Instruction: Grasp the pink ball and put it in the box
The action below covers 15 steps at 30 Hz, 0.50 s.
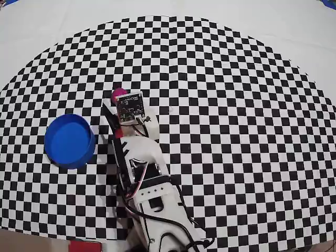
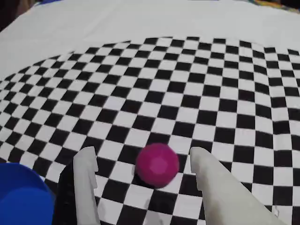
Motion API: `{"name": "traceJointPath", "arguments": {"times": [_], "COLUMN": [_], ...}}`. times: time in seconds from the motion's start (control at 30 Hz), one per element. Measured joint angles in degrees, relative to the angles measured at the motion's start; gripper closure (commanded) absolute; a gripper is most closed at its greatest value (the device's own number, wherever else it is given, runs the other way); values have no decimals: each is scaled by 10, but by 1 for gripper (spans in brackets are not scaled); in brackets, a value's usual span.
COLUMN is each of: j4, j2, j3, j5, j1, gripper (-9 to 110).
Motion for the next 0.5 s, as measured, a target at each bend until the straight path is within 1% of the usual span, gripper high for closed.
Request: {"name": "traceJointPath", "arguments": {"times": [0.5], "j4": [-4], "j2": [-52], "j3": [-40], "j5": [0], "j1": [0], "gripper": [76]}}
